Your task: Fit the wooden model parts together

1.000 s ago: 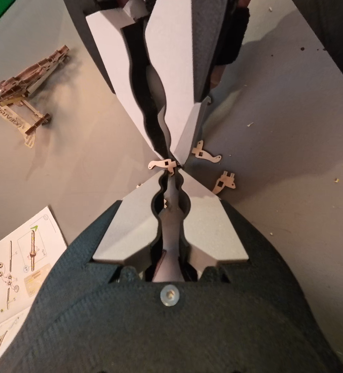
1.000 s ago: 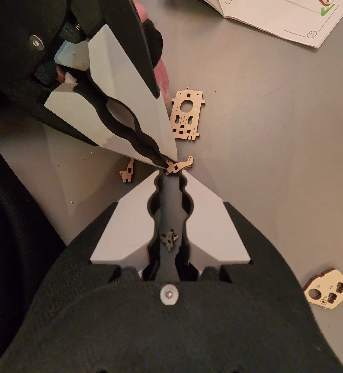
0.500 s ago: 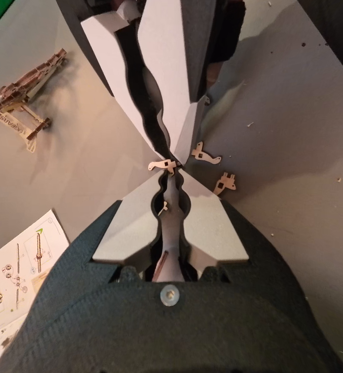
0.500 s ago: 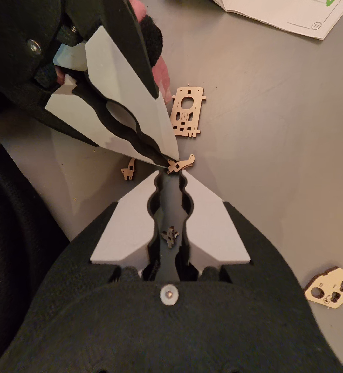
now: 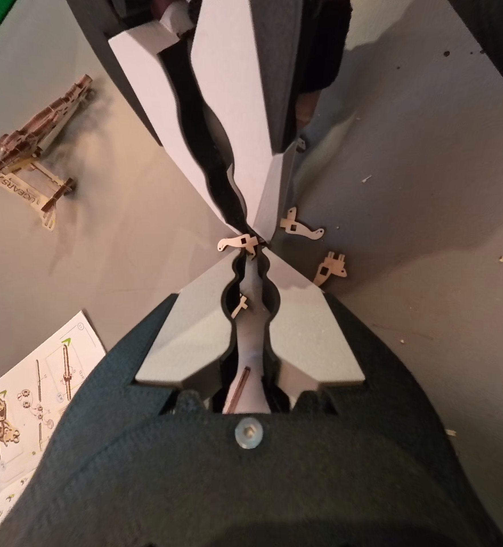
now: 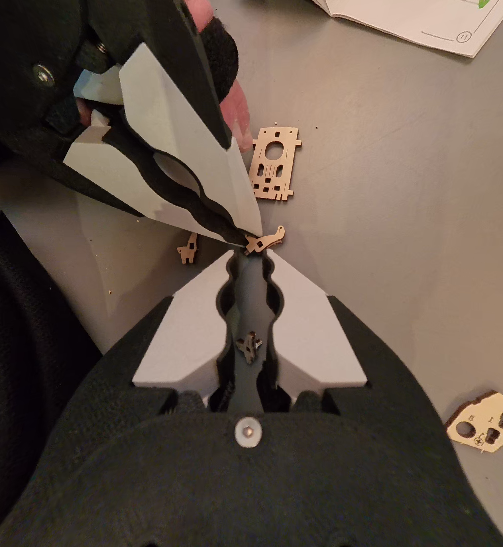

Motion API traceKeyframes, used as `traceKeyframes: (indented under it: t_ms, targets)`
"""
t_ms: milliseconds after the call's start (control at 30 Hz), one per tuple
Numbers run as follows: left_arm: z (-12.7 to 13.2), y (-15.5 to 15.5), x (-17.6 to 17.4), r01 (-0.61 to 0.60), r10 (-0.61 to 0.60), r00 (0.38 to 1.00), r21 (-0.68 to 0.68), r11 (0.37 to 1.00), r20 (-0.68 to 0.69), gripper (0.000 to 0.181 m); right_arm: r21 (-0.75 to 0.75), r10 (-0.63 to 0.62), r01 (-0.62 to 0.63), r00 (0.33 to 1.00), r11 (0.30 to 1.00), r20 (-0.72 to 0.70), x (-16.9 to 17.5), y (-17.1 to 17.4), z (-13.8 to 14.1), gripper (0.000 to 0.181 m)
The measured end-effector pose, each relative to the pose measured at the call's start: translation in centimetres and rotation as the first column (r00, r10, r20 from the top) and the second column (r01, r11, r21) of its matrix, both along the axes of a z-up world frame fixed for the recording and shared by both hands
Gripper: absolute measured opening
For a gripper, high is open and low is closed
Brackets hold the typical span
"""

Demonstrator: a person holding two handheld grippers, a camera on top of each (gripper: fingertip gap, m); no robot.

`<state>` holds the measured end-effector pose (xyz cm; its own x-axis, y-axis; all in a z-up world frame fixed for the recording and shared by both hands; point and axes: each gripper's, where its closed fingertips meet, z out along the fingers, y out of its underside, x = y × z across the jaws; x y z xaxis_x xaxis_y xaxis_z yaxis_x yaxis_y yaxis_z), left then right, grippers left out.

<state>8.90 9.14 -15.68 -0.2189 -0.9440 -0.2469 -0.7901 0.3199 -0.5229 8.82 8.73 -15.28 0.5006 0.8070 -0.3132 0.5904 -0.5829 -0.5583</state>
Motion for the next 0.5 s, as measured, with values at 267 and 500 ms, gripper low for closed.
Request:
traceKeyframes:
  t_ms: [267,500]
  targets:
    - [0.5,0.2,-0.8,-0.03,0.03,1.0,-0.015,0.999,-0.005,0.016,0.02,-0.02,0.02,1.0,1.0,-0.01,1.0,0.5,1.1,0.017]
    - [1.9,-0.4,-2.8,-0.112,0.114,0.993,-0.04,0.993,0.04,0.018,0.047,0.058,-0.057,0.998,0.997,-0.008,3.1,-0.8,2.5,0.023]
